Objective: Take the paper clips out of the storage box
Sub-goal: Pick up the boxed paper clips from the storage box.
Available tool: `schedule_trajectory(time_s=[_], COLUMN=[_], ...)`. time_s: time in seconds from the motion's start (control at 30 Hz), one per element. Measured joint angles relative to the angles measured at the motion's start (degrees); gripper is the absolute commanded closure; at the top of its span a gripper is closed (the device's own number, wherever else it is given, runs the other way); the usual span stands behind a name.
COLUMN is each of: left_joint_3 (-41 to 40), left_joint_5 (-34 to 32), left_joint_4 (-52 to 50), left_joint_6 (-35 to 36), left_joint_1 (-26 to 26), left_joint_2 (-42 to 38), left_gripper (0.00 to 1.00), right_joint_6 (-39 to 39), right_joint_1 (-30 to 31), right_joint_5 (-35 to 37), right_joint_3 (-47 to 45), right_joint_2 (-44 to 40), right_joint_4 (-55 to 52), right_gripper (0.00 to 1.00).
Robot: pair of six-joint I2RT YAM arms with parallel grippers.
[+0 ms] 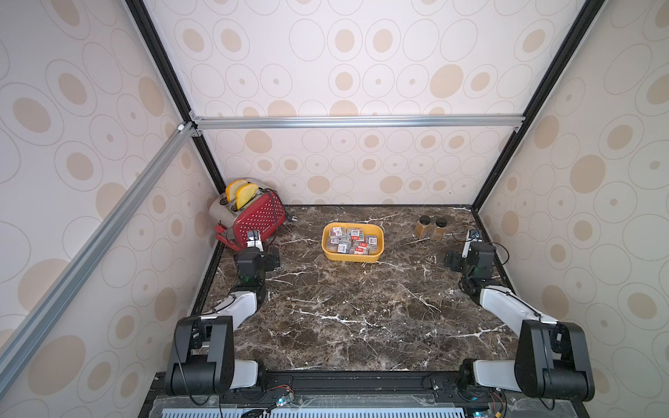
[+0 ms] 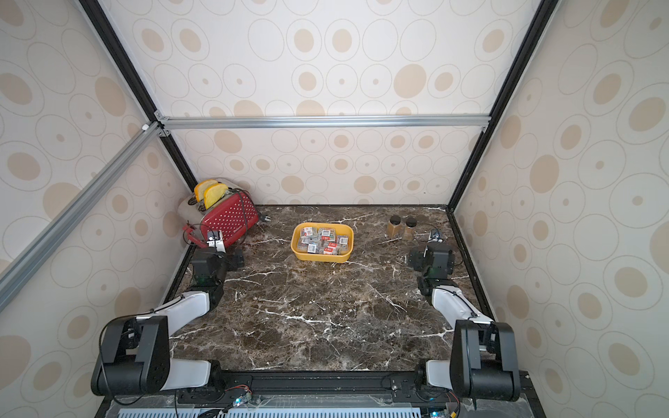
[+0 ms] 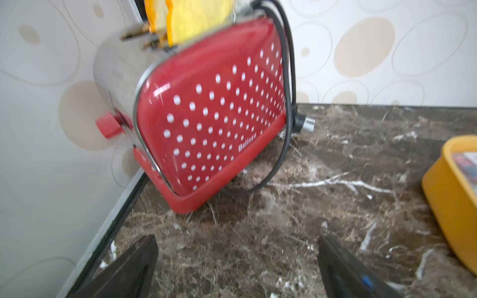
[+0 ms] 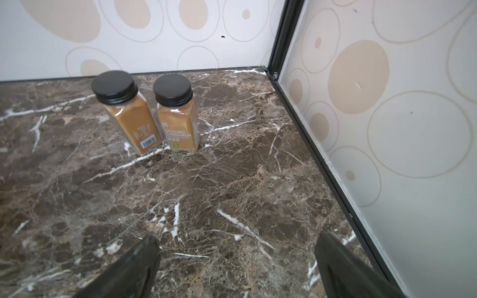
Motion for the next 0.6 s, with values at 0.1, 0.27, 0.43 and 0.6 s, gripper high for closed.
schedule_trajectory(time_s=[0.1,0.27,0.43,0.6], left_joint_3=[3.63,8.59,15.5,21.57], left_joint_5=[0.61,2.51,3.76,3.91], left_joint_4=[-4.72,-13.09,-23.39,-31.3], left_joint_6=[-0.68,-3.02,-4.74,-5.35], left_joint_1=[0.0,-0.44,-2.95,-8.85], left_joint_2=[-1.95,-4.24,-4.44,-4.17], left_gripper=[0.01,0.01,0.01,0.02], right_joint_6=[4.66,7.89,7.74,6.27], right_joint_1=[-0.17,0.76,5.14,9.51], right_joint_5=[-2.86,-9.64,-14.21,-17.22], right_joint_3=[2.71,8.98,15.21,18.97], right_joint_2=[-1.57,-1.2,-1.05,-0.31], right_joint_4=[-6.34,-18.34,-27.04,-33.79], right_gripper=[0.0,0.0,0.0,0.0])
